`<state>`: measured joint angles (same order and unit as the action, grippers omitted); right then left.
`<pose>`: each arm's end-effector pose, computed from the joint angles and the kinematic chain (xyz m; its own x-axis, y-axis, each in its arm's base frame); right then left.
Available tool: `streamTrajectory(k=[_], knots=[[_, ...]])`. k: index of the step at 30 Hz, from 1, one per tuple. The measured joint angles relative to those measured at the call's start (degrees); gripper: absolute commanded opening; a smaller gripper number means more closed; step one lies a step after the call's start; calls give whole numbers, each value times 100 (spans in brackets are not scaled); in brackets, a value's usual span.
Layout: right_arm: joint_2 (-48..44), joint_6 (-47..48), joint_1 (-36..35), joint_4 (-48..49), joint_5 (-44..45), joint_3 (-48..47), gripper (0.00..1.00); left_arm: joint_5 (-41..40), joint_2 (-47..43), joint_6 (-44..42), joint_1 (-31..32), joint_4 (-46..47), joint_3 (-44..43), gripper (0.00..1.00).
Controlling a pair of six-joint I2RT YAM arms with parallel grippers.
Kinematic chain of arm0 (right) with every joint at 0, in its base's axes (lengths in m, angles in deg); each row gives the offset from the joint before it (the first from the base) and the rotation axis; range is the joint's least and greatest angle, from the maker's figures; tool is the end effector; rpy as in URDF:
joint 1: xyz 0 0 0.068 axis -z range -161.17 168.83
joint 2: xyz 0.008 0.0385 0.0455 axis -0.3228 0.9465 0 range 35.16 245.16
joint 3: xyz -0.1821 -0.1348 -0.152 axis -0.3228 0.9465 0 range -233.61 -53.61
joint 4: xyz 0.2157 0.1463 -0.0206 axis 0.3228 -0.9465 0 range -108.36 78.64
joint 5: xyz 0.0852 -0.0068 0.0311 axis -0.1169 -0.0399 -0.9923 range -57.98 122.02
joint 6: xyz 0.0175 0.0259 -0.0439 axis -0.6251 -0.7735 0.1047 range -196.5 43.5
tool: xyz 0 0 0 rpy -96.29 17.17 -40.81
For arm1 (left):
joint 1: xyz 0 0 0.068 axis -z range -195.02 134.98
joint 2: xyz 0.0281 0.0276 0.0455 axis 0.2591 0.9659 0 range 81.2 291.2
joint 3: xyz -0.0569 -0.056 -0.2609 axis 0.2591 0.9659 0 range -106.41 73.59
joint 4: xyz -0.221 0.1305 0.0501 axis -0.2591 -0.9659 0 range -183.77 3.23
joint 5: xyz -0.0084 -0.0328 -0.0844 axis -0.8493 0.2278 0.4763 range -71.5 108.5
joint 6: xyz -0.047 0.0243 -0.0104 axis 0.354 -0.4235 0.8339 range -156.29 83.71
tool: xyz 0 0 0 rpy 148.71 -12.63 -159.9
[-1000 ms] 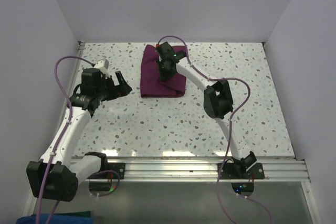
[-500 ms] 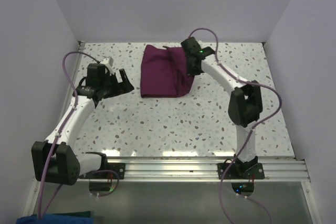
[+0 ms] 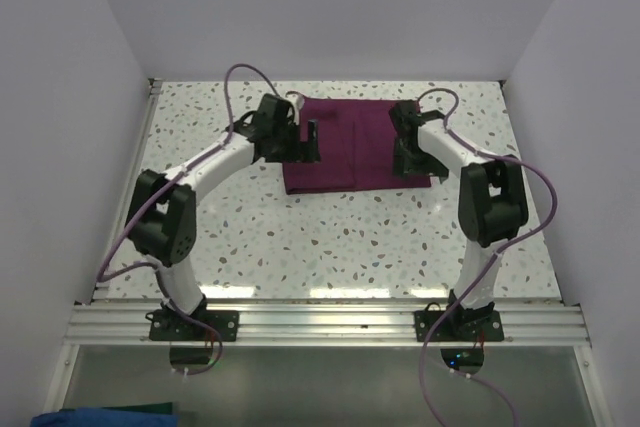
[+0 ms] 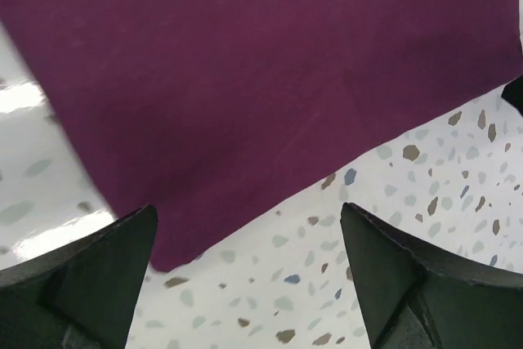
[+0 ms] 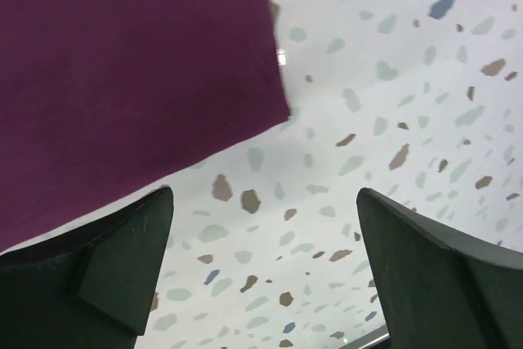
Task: Open and lay out the surgical kit
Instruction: Open the surgical kit at the center of the board.
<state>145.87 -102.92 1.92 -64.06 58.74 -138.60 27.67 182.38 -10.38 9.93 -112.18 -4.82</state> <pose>0.3696 0.0956 0.2046 -0.9167 0.1366 -0.3756 0.2615 0.9157 -0.3052 0.3542 -0.1710 0.2516 -0.8318 -0.0889 -0.5479 0.1658 0.9022 -0.3982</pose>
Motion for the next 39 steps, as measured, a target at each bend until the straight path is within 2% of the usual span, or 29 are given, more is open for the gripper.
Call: streamTrajectory(k=[5, 9, 13, 16, 19, 20, 22, 23, 25, 26, 28, 35, 39], knots=[[-192, 9, 352, -94, 146, -55, 98, -474, 1215, 0, 909, -323, -1314, 98], [-396, 9, 446, -188, 219, -501, 98, -835, 2048, -9, 1449, -599, -2347, 97], [-553, 9, 431, -190, 203, -857, 98, -1143, 2555, -37, 1757, -857, -2728, 97], [-638, 9, 417, -221, 168, -861, 98, -1368, 2883, -61, 1825, -1049, -2865, 92], [-656, 9, 417, -216, 74, -787, 98, -1611, 3071, -114, 1832, -1189, -2983, 79], [-656, 9, 417, -216, 61, -739, 98, -1672, 3071, -114, 1832, -1228, -3001, 66], [-656, 9, 417, -221, 28, -636, 98, -1799, 3095, -118, 1829, -1320, -3003, 51], [-656, 9, 417, -223, 9, -597, 98, -1862, 3104, -125, 1829, -1331, -3003, 36], [-656, 9, 417, -227, -55, -551, 98, -1950, 3104, -118, 1821, -1368, -3003, 21], [-656, 9, 417, -232, -81, -544, 98, -1989, 3104, -125, 1816, -1377, -3003, 10], [-656, 9, 417, -232, -96, -542, 98, -2031, 3104, -125, 1810, -1421, -3016, 0], [-634, 46, 417, -275, -94, -586, 98, -2061, 3058, -129, 1790, -1869, -3497, 0], [-407, 59, 417, -422, -96, -1049, 99, -2129, 2553, 42, 1628, -1945, -3390, 0]])
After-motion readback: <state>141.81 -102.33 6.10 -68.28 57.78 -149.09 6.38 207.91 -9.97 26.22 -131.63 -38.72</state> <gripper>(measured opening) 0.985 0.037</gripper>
